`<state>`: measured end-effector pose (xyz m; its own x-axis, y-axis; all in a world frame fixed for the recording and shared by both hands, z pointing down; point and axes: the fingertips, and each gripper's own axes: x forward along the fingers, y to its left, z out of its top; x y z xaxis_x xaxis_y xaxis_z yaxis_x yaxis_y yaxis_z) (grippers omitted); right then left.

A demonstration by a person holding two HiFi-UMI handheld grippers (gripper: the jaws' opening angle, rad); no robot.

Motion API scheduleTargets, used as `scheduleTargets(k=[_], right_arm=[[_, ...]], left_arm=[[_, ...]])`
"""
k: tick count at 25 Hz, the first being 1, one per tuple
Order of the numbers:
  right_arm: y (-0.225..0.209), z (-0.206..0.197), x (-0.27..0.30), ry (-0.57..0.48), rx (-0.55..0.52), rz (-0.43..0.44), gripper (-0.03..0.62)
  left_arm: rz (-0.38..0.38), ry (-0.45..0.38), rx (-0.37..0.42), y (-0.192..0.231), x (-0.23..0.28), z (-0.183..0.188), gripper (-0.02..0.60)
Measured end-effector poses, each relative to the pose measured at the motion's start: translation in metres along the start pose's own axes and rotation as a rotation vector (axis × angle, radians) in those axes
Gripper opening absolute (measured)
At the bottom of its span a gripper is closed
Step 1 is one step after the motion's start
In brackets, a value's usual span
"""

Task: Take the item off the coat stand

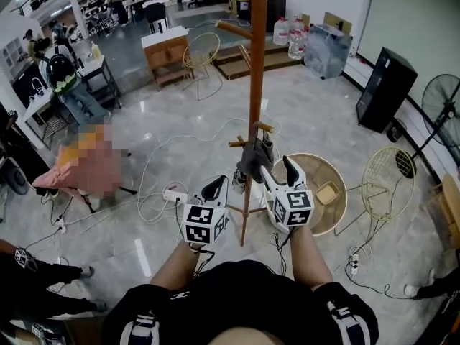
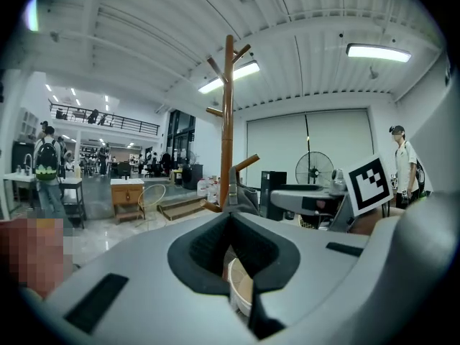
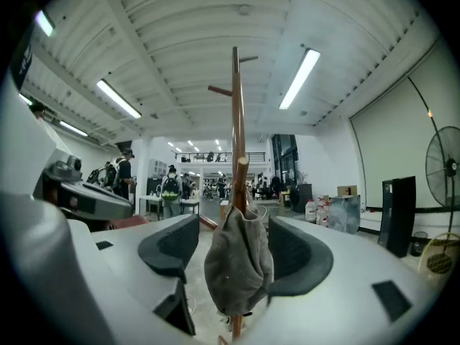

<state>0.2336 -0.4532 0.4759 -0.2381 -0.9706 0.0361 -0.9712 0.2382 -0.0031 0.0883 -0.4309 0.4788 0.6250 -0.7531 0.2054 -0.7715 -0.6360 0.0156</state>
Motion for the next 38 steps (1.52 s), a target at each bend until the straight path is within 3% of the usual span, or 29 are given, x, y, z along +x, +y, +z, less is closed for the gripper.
scheduleTargets(k=[7, 15, 16, 19, 20, 21, 29, 38], right_arm=[[-0.010, -0.045, 0.043, 0.131, 0.031, -0.028, 0.330], [-0.013, -0.060, 0.080, 0.231, 0.017, -0.025, 0.298], [-0.015, -0.063, 0.081, 0.254, 0.007, -0.037, 0.278], [-0.020, -0.064, 0.078, 0.293, -0.041, -0.091, 0.112], [-0.019, -0.061, 0.077, 0.289, -0.053, -0.103, 0.054], [-0.017, -0.058, 0.075, 0.279, -0.058, -0.107, 0.045], [-0.005, -0.011, 0.047, 0.143, 0.000, -0.097, 0.038], [0.013, 0.071, -0.027, -0.062, -0.008, -0.116, 0.037]], left_arm=[[0.039, -0.005, -0.013, 0.020, -0.003, 0.000, 0.012], [0.088, -0.012, -0.040, 0.044, -0.013, 0.001, 0.012], [0.090, -0.013, -0.042, 0.044, -0.013, 0.001, 0.012], [0.095, -0.017, -0.047, 0.045, -0.015, 0.003, 0.012], [0.096, -0.019, -0.047, 0.045, -0.017, 0.004, 0.012], [0.096, -0.021, -0.047, 0.045, -0.018, 0.005, 0.012], [0.080, -0.023, -0.044, 0.043, -0.026, 0.005, 0.012], [0.015, -0.035, -0.035, 0.021, -0.035, 0.007, 0.012]])
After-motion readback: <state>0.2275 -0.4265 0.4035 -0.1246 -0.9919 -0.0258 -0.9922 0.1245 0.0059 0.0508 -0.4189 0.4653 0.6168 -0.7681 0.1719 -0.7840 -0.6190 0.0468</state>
